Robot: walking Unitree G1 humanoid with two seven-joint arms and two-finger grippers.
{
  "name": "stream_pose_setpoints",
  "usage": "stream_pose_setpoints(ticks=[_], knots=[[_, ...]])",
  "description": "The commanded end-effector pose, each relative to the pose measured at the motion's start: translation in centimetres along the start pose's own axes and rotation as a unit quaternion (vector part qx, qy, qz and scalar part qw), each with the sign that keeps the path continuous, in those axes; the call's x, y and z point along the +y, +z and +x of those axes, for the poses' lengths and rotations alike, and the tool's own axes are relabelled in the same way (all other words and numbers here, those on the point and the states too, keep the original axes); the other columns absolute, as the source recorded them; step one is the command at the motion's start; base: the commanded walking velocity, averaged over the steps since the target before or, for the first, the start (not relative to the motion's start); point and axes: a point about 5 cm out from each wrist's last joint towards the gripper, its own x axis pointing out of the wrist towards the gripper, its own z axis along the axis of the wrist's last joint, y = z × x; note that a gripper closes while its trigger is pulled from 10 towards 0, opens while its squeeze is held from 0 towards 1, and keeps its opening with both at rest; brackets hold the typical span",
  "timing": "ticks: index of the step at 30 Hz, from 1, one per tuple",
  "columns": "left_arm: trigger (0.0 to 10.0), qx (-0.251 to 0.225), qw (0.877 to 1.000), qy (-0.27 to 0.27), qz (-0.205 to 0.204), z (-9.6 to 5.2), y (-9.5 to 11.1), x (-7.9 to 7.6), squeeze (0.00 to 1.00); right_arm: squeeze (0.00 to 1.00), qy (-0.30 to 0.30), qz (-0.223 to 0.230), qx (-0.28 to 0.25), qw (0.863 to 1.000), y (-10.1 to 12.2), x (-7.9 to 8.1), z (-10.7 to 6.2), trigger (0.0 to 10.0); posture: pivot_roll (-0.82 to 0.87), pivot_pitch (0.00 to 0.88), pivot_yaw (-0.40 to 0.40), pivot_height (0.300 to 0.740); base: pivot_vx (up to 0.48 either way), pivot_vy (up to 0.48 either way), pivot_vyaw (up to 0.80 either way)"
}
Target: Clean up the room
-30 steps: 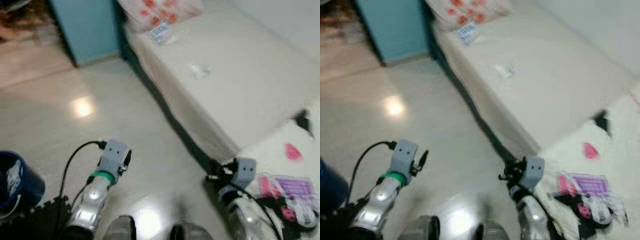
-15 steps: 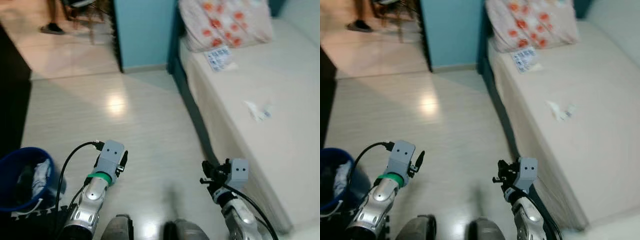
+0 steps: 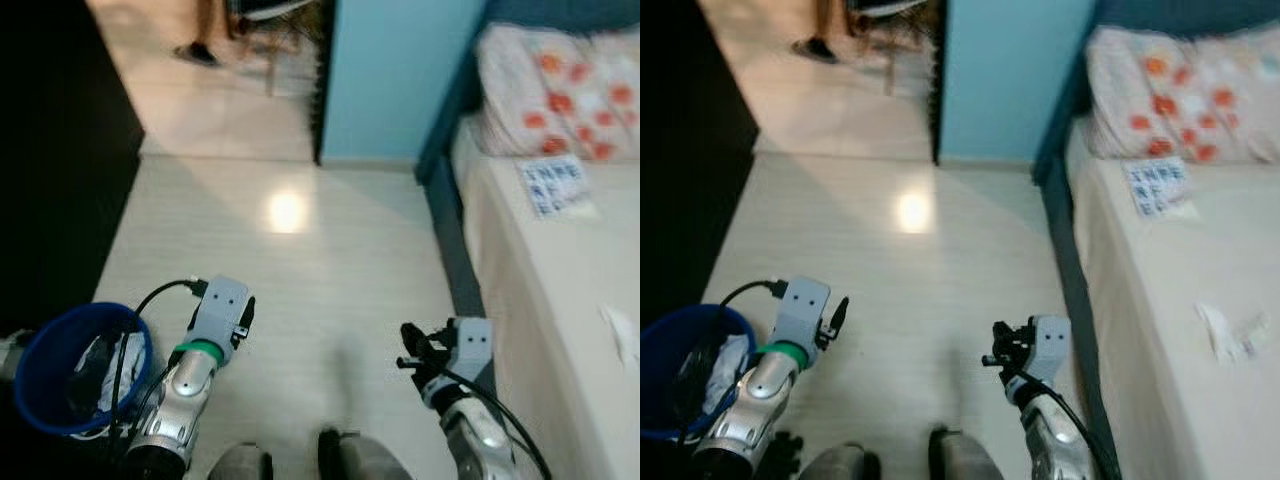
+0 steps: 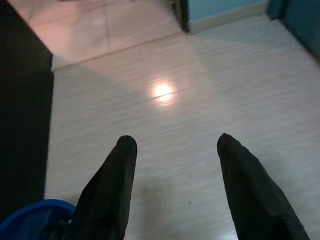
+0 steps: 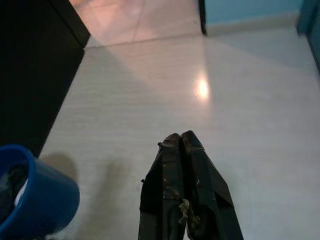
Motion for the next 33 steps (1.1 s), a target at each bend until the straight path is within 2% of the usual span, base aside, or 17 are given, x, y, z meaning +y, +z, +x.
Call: stream_pose_setpoints(ticks=[1,28,30,33], knots=[[10.0,0.011,1.000,-0.010,0.001,-0.3,-0.6,-0.5,0.00,0.00,-0.015,0.012,0.020,1.000,-1.2,-0.2,-0.8,10.0,0.03,0.096,-0.016,0.740,0.480,0.000,-0.80],[10.0,-0.008,0.999,-0.036,-0.009,0.0,0.0,-1.0,0.00,0.00,-0.031,0.017,0.007,0.999,-0.7,-0.9,-0.7,10.0,0.02,0.089,-0.011,0.740,0.479,0.000,-0.75],[10.0,-0.012,0.998,-0.051,-0.020,-0.1,0.1,-1.3,0.00,0.00,-0.031,0.016,0.007,0.999,-0.7,-0.9,-0.6,10.0,0.02,0.089,-0.011,0.740,0.000,0.000,-0.74],[10.0,-0.016,0.998,-0.061,-0.015,-0.2,0.2,-1.6,0.00,0.00,-0.030,0.016,0.007,0.999,-0.7,-0.9,-0.6,10.0,0.02,0.089,-0.011,0.740,0.000,0.000,-0.74]])
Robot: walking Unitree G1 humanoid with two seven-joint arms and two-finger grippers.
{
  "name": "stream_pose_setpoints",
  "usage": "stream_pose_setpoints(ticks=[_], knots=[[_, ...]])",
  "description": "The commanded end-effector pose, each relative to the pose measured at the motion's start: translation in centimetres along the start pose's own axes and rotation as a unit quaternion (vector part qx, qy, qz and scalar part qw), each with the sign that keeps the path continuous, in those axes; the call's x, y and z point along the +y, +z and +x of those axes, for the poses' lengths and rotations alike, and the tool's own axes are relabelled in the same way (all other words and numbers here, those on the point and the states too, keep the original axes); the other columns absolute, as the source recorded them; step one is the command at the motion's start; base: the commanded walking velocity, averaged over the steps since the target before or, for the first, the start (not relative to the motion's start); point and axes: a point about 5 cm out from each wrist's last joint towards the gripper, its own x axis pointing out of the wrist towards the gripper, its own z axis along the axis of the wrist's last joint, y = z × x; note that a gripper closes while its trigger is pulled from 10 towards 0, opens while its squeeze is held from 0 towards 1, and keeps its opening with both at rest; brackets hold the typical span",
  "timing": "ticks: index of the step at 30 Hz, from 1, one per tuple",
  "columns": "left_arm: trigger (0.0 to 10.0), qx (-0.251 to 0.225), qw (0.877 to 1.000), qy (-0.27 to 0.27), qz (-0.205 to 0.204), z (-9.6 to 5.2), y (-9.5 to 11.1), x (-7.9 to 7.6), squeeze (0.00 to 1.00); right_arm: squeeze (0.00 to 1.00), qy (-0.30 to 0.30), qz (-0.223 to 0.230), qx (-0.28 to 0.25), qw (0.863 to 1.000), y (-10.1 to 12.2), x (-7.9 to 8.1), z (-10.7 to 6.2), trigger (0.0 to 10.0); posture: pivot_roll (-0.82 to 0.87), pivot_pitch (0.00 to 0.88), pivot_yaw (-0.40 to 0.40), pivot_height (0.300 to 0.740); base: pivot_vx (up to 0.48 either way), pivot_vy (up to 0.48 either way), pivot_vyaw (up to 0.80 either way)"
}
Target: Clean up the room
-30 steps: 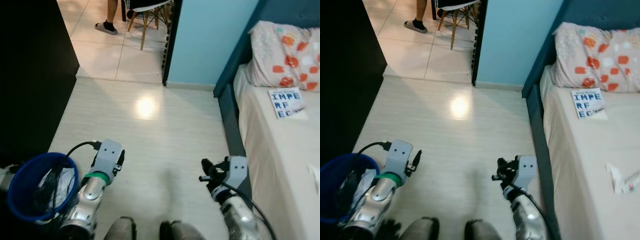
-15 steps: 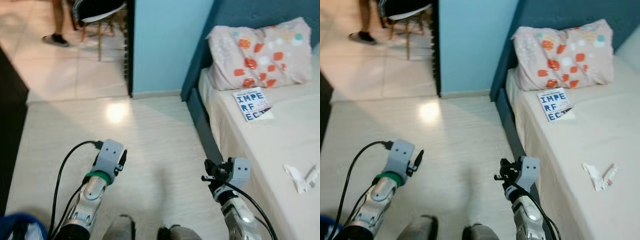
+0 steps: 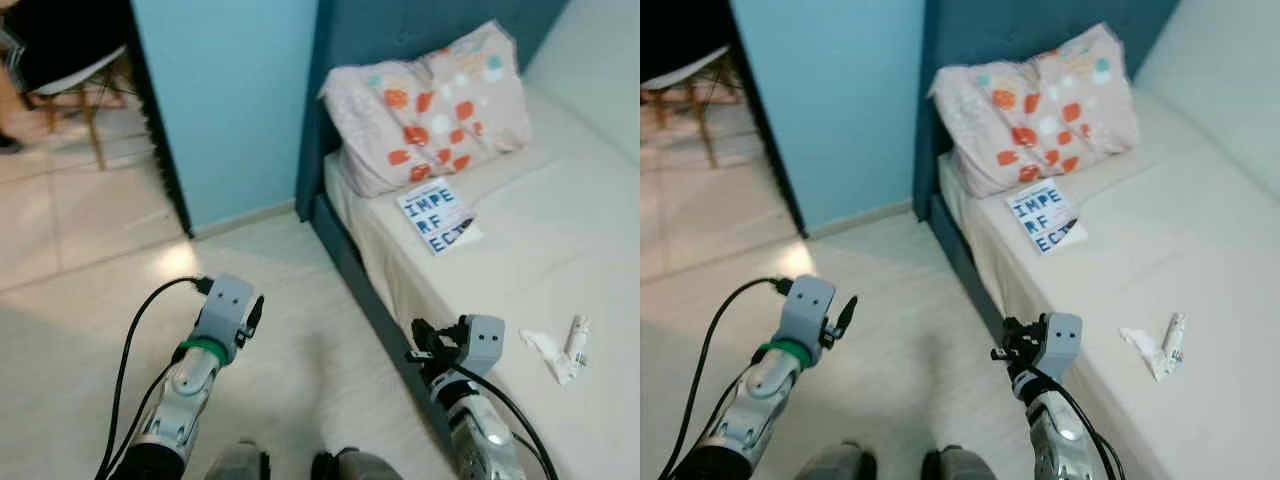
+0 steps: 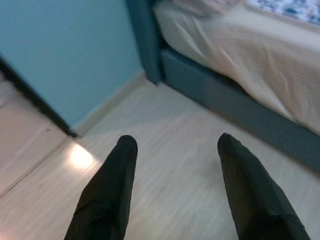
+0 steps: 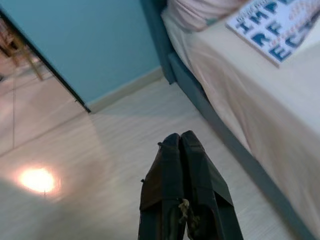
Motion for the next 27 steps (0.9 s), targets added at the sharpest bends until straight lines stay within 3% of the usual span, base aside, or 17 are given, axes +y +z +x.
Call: stream_pose_setpoints(ticks=[1,27], knots=[[10.0,-0.003,1.000,-0.012,-0.003,-0.02,0.06,-0.68,0.00,0.00,-0.011,-0.001,0.012,1.000,-0.49,-0.69,-0.60,10.0,0.02,0.089,-0.011,0.740,0.000,0.000,-0.74],[10.0,0.004,1.000,-0.014,-0.012,0.02,0.05,-0.81,0.00,0.00,-0.013,0.004,0.011,1.000,-0.59,-0.73,-0.67,10.0,0.02,0.091,-0.010,0.740,0.000,0.000,-0.74]])
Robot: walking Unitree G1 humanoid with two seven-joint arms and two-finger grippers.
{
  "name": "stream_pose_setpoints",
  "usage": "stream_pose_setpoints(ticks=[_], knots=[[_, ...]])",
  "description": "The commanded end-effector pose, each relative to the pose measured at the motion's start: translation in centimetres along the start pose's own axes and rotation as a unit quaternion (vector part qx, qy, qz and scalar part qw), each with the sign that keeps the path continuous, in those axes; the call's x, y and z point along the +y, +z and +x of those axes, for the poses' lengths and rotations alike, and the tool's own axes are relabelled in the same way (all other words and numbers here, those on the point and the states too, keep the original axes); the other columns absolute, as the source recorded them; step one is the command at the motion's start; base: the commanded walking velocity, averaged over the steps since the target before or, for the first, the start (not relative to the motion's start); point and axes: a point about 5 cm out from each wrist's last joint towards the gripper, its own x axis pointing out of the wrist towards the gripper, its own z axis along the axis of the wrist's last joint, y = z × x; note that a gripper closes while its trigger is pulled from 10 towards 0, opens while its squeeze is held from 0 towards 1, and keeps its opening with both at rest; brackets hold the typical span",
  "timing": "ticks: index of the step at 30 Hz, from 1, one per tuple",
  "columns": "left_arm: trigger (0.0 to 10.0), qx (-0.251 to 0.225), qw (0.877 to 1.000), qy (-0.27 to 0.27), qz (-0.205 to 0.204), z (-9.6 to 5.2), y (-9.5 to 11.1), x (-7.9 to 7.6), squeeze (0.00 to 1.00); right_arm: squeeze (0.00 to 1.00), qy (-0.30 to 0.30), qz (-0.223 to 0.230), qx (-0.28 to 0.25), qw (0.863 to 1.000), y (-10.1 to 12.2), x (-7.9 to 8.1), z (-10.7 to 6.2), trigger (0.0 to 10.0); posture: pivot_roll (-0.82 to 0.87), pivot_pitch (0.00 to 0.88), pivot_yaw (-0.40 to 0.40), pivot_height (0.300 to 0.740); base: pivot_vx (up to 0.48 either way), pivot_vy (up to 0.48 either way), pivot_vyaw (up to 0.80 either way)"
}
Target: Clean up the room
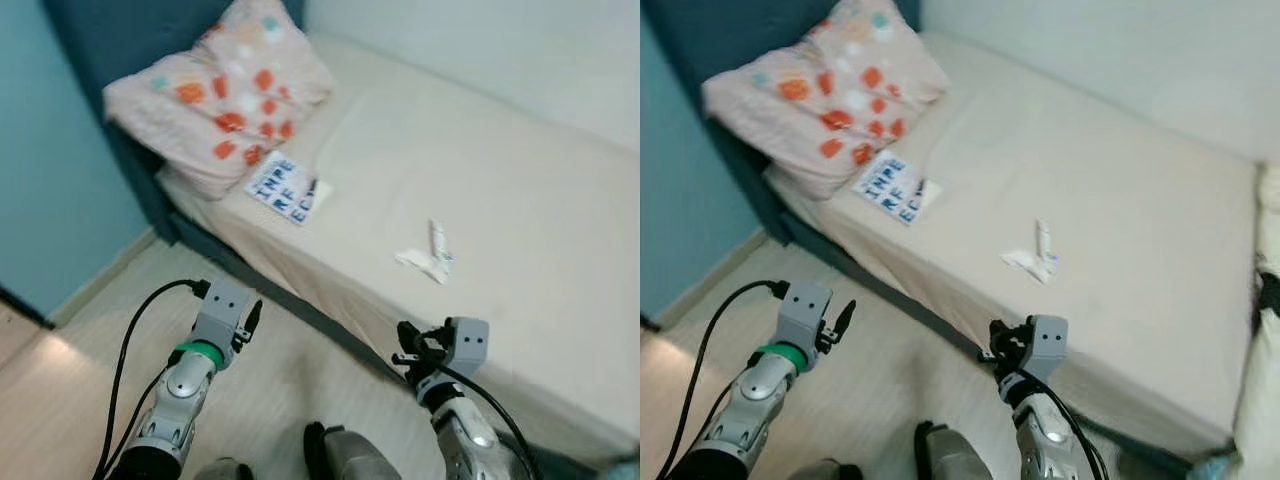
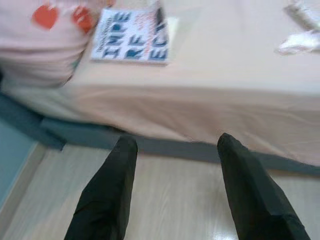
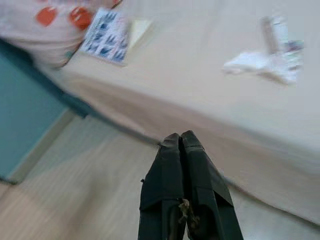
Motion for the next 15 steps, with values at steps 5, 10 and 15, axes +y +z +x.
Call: stream_pose_setpoints(ticks=[5,10,15], knots=[[10.0,0.007,1.000,-0.007,-0.005,-0.24,-0.37,-0.25,0.00,0.00,-0.008,0.006,0.006,1.000,-0.40,-0.28,-0.37,10.0,0.02,0.092,-0.008,0.740,0.000,0.000,-0.74],[10.0,-0.003,1.000,-0.009,-0.002,-0.19,-0.08,-0.22,0.00,0.00,-0.010,0.008,0.004,1.000,-0.39,-0.25,-0.35,10.0,0.02,0.091,-0.006,0.740,0.277,0.000,-0.74],[10.0,-0.003,1.000,-0.009,-0.002,-0.18,-0.05,-0.25,0.00,0.00,-0.010,0.008,0.003,1.000,-0.38,-0.27,-0.37,10.0,0.02,0.091,-0.006,0.740,0.480,0.000,-0.74]])
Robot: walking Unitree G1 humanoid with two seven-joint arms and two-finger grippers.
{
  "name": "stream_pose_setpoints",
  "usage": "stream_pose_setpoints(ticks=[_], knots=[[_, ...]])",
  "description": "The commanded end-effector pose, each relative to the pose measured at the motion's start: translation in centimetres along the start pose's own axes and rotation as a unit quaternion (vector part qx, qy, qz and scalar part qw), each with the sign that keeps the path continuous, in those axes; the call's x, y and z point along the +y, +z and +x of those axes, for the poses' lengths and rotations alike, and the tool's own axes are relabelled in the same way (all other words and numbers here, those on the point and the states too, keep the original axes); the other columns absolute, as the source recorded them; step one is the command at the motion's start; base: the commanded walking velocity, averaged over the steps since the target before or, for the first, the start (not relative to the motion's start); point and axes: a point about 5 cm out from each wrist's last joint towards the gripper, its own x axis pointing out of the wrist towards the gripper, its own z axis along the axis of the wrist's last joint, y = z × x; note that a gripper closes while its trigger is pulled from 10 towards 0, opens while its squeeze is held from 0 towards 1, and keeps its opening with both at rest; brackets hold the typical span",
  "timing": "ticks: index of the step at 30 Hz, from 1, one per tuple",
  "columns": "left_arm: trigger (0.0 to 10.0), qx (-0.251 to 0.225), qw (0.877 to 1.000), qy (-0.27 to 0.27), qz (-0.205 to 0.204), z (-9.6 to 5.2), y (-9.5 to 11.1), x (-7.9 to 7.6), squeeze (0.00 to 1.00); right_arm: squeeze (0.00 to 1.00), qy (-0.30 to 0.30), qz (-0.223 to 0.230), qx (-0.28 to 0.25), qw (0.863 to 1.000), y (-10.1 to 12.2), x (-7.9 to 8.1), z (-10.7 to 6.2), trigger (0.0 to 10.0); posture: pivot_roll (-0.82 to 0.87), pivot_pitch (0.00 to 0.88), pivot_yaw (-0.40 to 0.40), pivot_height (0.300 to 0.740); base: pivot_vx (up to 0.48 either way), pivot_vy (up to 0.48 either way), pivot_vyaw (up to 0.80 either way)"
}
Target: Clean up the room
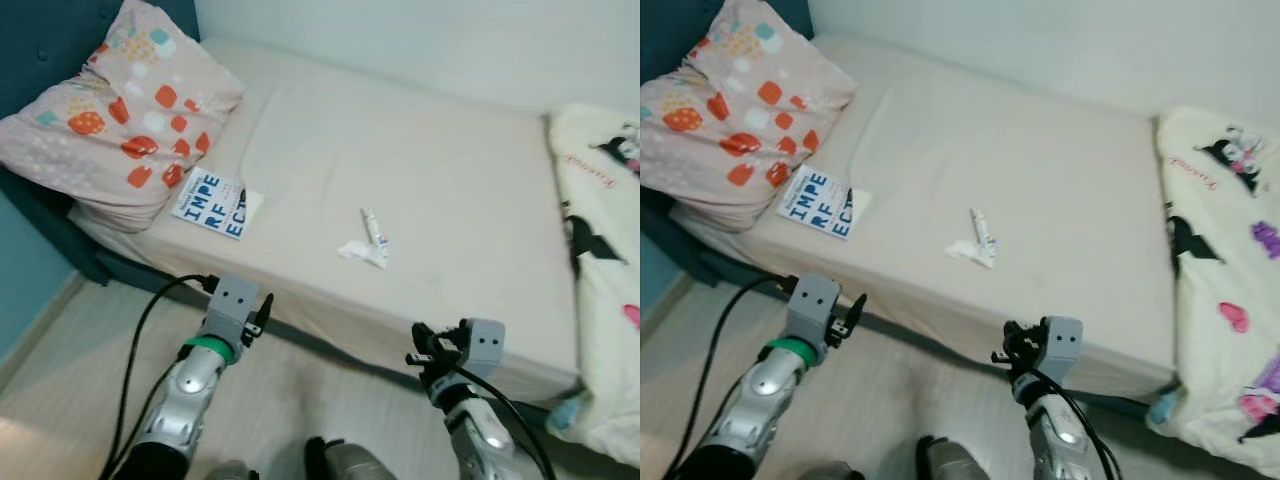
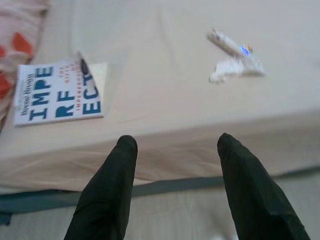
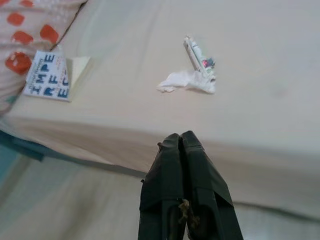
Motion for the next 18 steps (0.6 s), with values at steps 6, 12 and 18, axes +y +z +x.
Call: stream_pose_setpoints(ticks=[6,12,18], knots=[[10.0,0.002,1.000,-0.008,-0.007,0.05,-0.04,-0.60,0.00,0.00,-0.012,0.001,0.011,1.000,-0.48,-0.64,-0.53,10.0,0.02,0.090,-0.006,0.740,0.480,0.000,-0.74],[10.0,0.002,1.000,-0.009,-0.013,0.06,-0.01,-0.69,0.00,0.00,-0.012,-0.005,0.010,1.000,-0.39,-0.69,-0.50,10.0,0.02,0.090,-0.006,0.740,0.400,0.000,-0.62],[10.0,-0.001,1.000,-0.012,-0.022,-0.01,0.05,-0.75,0.00,0.00,-0.011,-0.010,0.011,1.000,-0.38,-0.63,-0.45,10.0,0.02,0.090,-0.006,0.740,0.000,0.000,0.00]])
